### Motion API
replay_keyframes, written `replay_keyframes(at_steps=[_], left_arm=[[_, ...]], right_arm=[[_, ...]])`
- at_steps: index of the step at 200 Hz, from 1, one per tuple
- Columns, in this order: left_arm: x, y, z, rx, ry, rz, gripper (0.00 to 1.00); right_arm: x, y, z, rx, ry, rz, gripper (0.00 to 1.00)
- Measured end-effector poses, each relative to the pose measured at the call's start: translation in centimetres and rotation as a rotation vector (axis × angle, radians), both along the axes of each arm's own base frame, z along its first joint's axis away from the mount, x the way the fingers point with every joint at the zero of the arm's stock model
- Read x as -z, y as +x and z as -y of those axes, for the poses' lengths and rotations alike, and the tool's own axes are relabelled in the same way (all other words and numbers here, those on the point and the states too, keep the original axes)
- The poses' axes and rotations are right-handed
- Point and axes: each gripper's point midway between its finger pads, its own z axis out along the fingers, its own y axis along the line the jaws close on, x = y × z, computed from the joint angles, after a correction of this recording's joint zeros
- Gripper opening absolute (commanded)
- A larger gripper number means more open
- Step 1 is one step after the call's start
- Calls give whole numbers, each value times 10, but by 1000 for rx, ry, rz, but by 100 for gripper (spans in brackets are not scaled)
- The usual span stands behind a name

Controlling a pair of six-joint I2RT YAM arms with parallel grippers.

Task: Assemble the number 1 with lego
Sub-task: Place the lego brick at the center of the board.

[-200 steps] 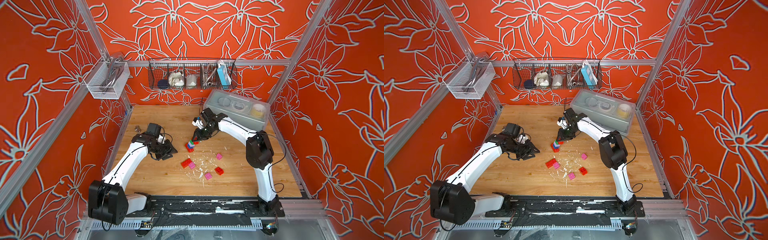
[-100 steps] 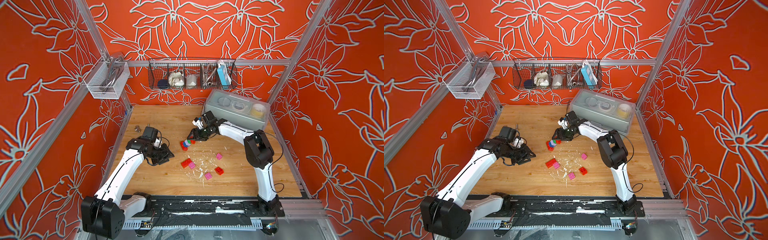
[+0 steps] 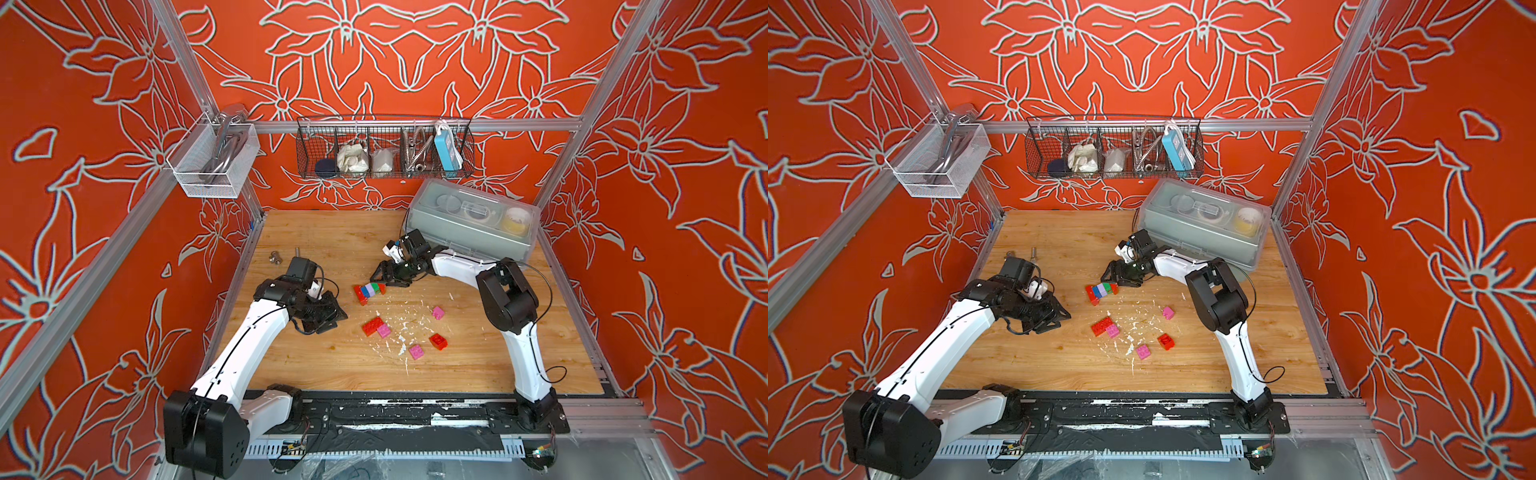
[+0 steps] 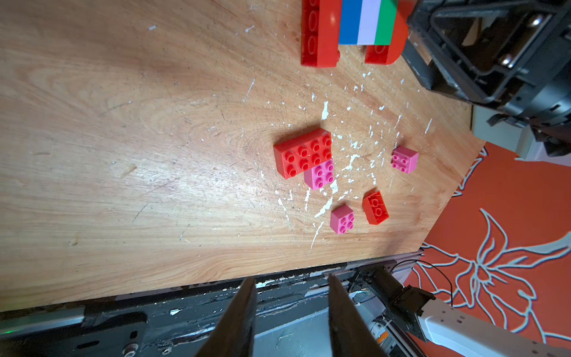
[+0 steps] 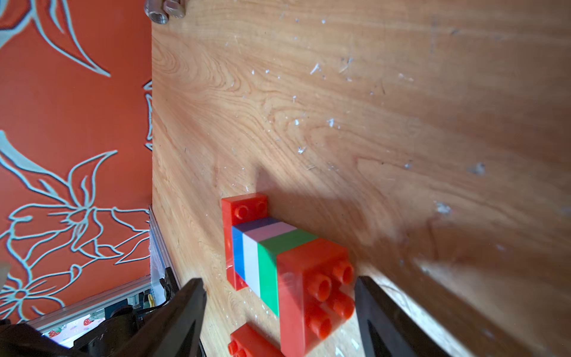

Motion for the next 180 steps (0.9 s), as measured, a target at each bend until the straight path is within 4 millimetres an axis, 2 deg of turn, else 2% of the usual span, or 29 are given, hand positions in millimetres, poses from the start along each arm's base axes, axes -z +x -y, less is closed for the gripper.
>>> replay_keyframes(at_steps=[43,64,76,101,129,156,180], left_arm=[[5,0,-1,-3,10,-21,40],[17,2,-4,-5,37,-63,41],[25,3,-5,-1,58,-91,41],[43,3,-3,35,106,-140,41],[62,5,10,107,140,-168,43],[75,9,21,146,147,-184,43],[84,14,25,153,139,-192,44]], right_arm=[[10,0,10,6,-85,33,81],[8,-2,28,17,-191,78,79],[1,-7,42,15,-247,110,75],[-28,-24,74,-9,-350,182,71],[-60,-48,111,-39,-438,265,74],[-64,-75,141,-81,-515,274,74],[-51,-99,157,-121,-551,241,64]])
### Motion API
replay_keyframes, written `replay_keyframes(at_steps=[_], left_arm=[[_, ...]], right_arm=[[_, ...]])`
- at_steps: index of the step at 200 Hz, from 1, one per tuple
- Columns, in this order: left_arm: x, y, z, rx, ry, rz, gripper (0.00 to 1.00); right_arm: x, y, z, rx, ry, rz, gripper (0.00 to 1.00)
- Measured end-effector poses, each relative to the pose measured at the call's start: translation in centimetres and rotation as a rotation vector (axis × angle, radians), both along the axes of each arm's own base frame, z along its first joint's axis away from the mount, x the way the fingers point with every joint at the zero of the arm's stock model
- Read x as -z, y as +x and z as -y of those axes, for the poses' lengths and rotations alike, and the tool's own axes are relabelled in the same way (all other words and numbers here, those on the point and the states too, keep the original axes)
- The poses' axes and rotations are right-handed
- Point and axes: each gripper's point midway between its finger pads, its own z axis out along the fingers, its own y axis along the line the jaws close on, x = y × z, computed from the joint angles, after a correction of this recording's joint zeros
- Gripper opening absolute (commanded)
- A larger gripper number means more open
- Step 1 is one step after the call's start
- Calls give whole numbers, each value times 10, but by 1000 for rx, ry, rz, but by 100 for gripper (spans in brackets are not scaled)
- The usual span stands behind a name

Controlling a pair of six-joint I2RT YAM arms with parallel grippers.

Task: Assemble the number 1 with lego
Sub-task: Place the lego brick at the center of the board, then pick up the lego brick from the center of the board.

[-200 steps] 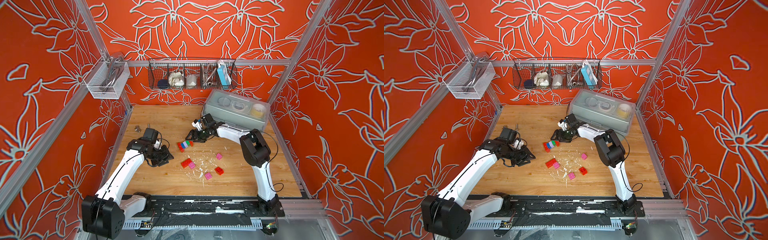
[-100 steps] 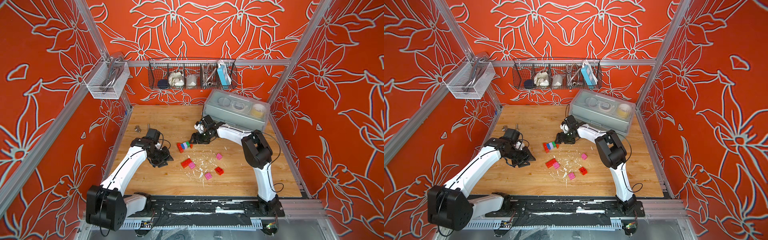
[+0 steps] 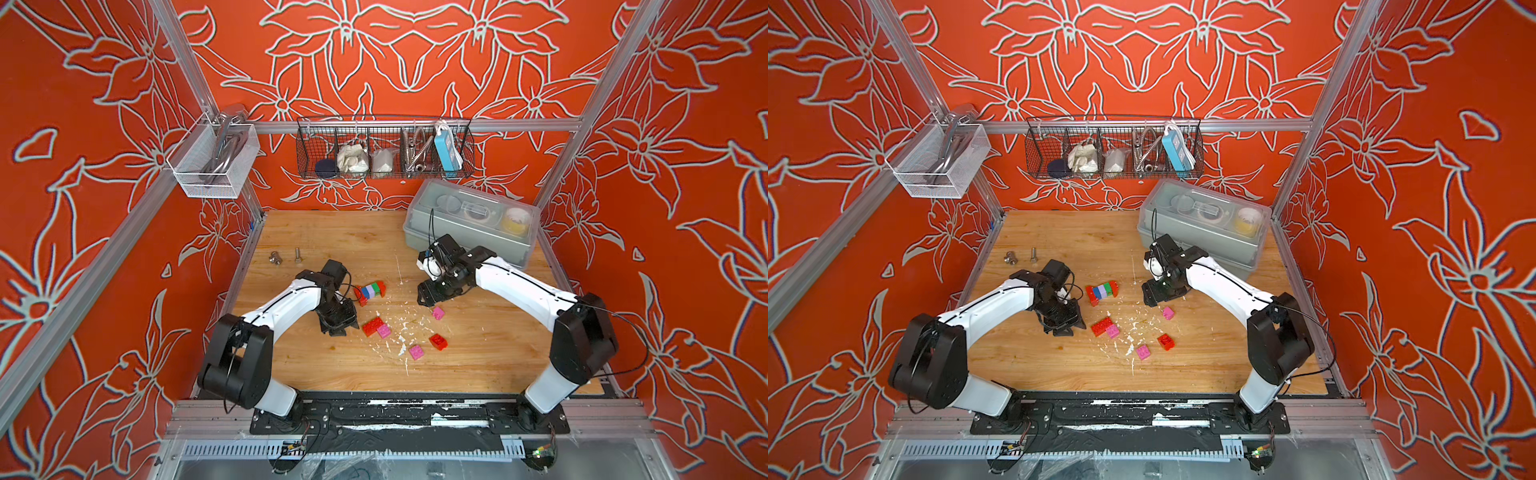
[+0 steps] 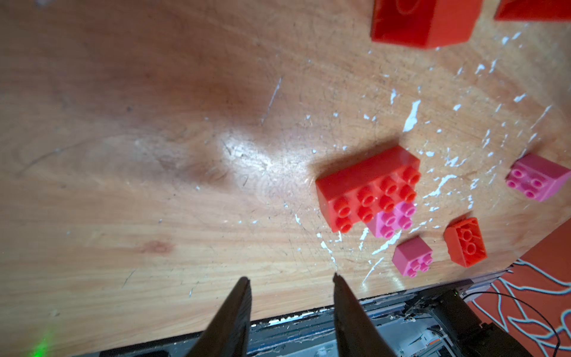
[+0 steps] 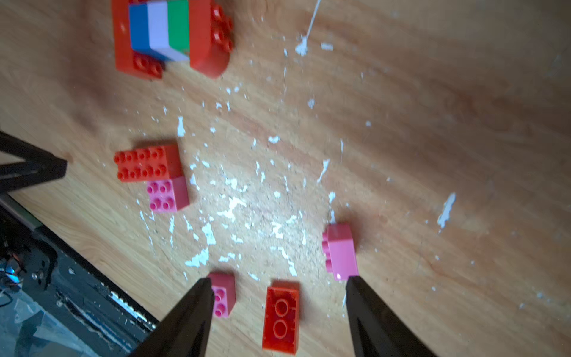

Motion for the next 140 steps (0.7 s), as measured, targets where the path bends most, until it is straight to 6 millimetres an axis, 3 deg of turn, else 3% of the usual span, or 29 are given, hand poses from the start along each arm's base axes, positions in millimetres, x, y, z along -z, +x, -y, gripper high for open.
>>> replay_keyframes(at_steps=[30,69,102,119,140], left_arm=[[3,5,6,6,-27,8,44],[5,10,14,14,-62,15,43],[4,12,19,17,-87,21,43],[4,13,20,18,-100,25,42],[9,10,21,12,-107,21,42]], right_arm=[[11,-26,-2,-39,-29,-32,60],[11,-48,-35,-80,-15,-7,68],[18,-54,-58,-43,4,8,65],[22,-53,-59,-10,5,13,59],[25,-53,-60,12,4,20,59]])
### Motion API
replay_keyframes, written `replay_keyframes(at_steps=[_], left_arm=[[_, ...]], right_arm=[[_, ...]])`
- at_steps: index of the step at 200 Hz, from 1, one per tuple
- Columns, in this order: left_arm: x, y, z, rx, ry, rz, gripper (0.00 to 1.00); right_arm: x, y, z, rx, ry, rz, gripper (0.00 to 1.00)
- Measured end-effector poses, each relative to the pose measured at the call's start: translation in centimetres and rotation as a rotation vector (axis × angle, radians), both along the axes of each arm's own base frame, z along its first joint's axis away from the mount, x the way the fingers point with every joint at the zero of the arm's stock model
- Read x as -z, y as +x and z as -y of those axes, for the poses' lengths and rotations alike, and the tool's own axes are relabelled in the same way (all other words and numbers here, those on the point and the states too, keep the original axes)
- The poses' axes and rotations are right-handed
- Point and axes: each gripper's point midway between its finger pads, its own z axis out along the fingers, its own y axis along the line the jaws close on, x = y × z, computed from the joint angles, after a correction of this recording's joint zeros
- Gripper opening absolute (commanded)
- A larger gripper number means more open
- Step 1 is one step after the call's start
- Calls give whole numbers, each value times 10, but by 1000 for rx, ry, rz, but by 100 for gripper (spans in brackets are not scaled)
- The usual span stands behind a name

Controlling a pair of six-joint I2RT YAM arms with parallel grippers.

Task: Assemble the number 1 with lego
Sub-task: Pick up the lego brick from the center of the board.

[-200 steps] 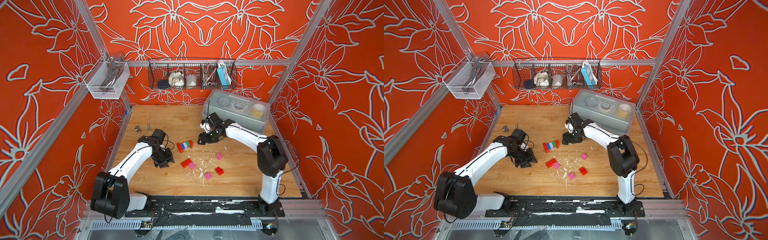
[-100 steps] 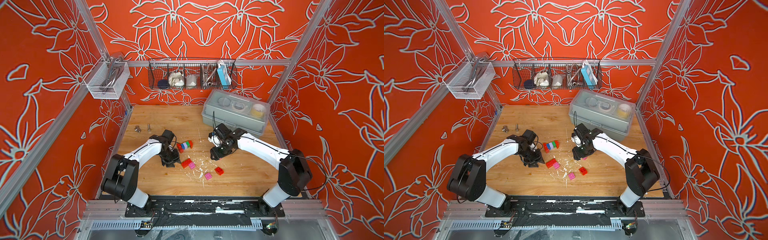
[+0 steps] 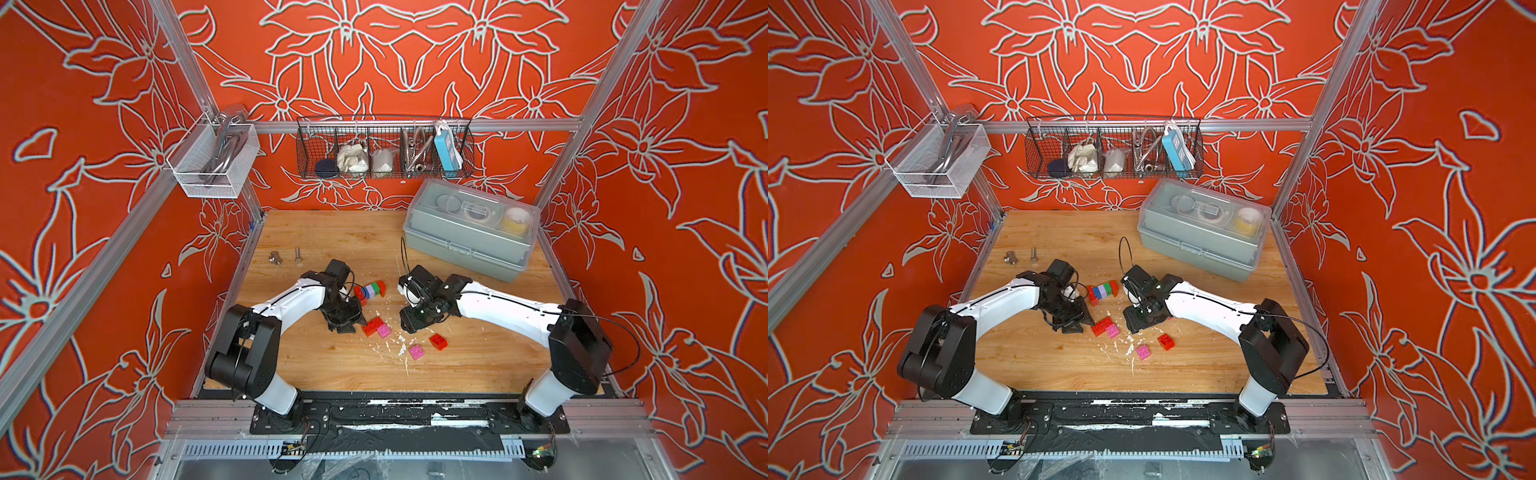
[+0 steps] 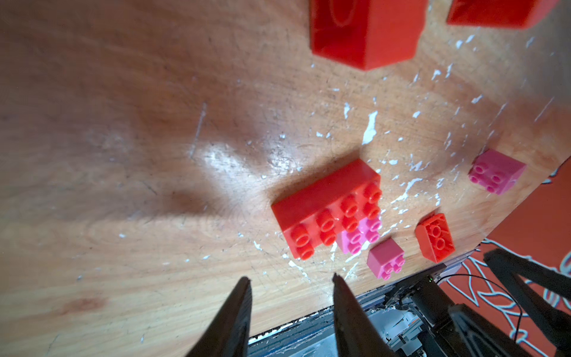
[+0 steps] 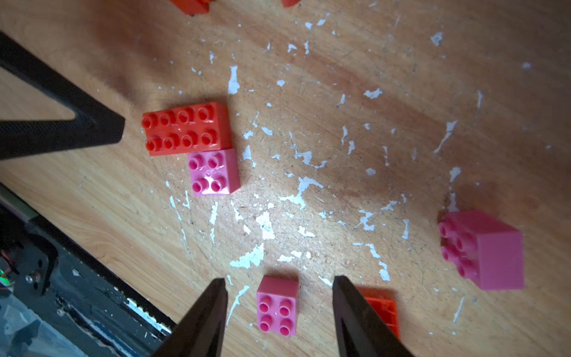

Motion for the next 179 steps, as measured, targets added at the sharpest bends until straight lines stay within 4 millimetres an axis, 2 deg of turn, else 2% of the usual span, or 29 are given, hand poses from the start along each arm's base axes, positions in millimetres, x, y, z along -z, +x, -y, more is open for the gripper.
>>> replay_keyframes(at_steps=[35,57,81,125,179], left_arm=[[7,-3,2,-22,-17,-17,42],[8,1,4,-33,-25,-9,42],[7,4,5,-42,-31,-4,42],[9,4,6,-48,-32,-11,42],[9,4,6,-47,-33,-13,41]], right_arm=[[-1,-3,-13,-6,25,17,68],[3,-7,-25,-23,38,27,63],[18,-10,-34,-31,26,13,56],[44,-12,-42,-28,-8,-16,60],[38,-7,-66,-39,34,7,58]])
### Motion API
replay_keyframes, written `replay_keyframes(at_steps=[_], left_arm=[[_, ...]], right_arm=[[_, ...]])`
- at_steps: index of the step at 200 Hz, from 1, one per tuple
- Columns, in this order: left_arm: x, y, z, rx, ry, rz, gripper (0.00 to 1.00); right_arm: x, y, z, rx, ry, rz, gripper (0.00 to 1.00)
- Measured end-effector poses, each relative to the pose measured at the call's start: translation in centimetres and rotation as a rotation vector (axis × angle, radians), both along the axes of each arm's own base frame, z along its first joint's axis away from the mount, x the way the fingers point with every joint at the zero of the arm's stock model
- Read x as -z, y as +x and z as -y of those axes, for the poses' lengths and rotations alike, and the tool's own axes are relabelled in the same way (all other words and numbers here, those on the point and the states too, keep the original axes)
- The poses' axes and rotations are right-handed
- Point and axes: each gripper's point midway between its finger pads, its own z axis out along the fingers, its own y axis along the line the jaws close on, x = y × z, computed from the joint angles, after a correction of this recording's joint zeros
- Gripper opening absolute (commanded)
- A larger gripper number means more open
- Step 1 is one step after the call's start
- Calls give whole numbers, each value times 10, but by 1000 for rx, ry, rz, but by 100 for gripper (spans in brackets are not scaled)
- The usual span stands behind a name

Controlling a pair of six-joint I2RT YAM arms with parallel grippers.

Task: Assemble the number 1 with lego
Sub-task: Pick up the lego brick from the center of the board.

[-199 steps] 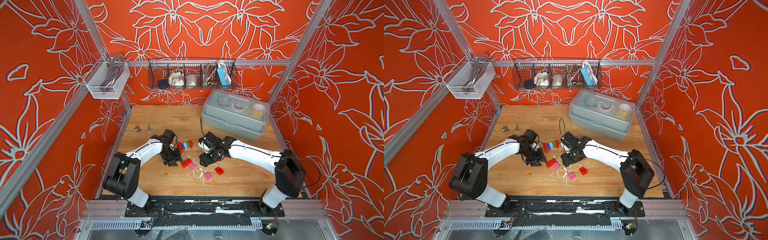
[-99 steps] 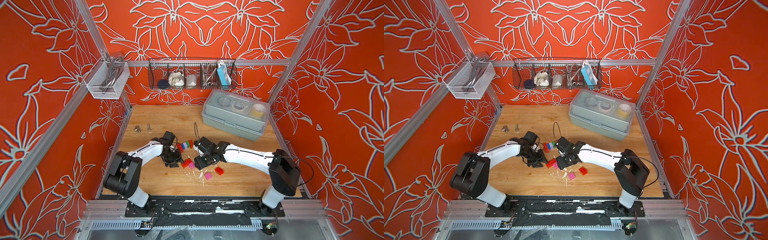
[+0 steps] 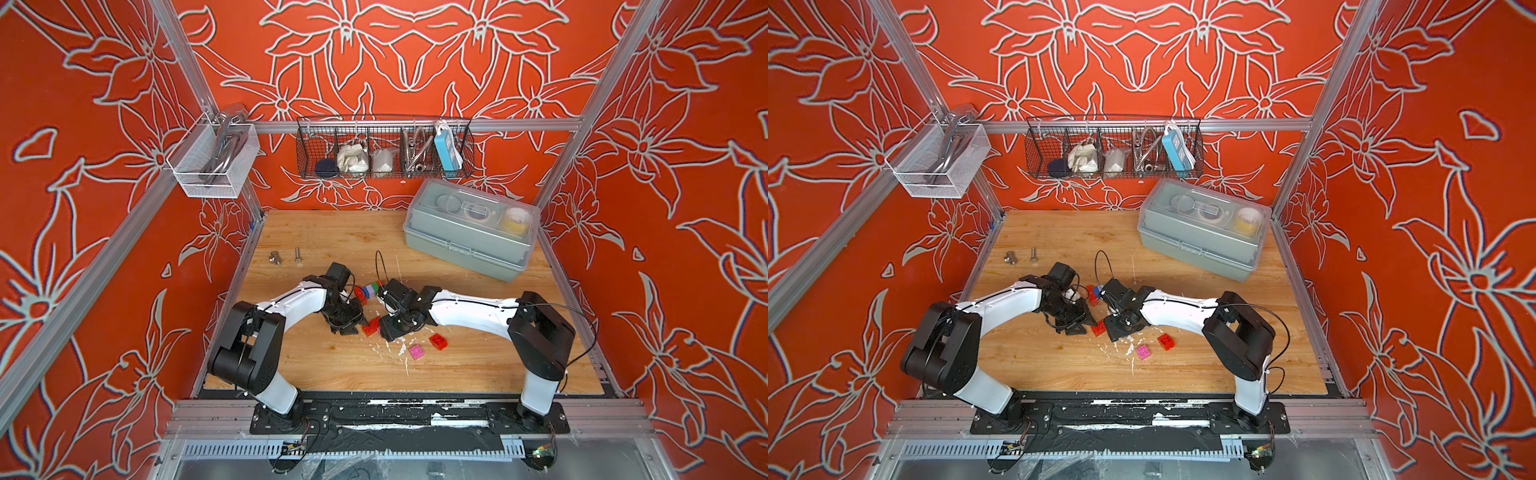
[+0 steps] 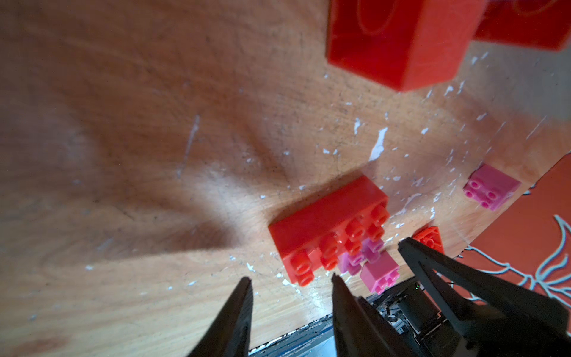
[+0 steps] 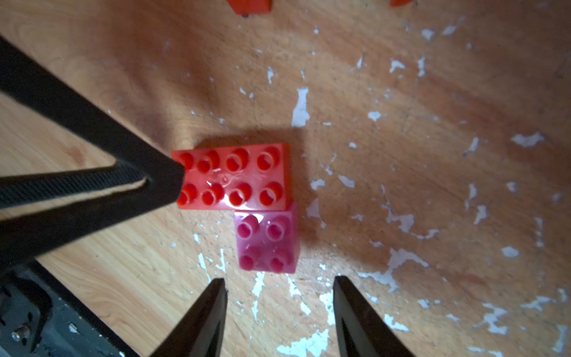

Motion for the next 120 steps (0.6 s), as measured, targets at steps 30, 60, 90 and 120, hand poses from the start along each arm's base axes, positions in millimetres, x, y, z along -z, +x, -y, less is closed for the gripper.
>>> replay_keyframes(at_steps=[30,60,90,120], left_arm=[[1,-1,0,1,1,-3,41],[1,-3,-1,8,3,-6,41],[-1,-5,-2,16,5,-8,41],[-2,-6,-3,18,5,-6,41]], right_arm=[[2,2,-15,-15,11,7,56],[8,1,-17,-18,-4,5,52],[14,2,-14,-12,-28,9,51],[19,2,-13,-10,-43,5,47]])
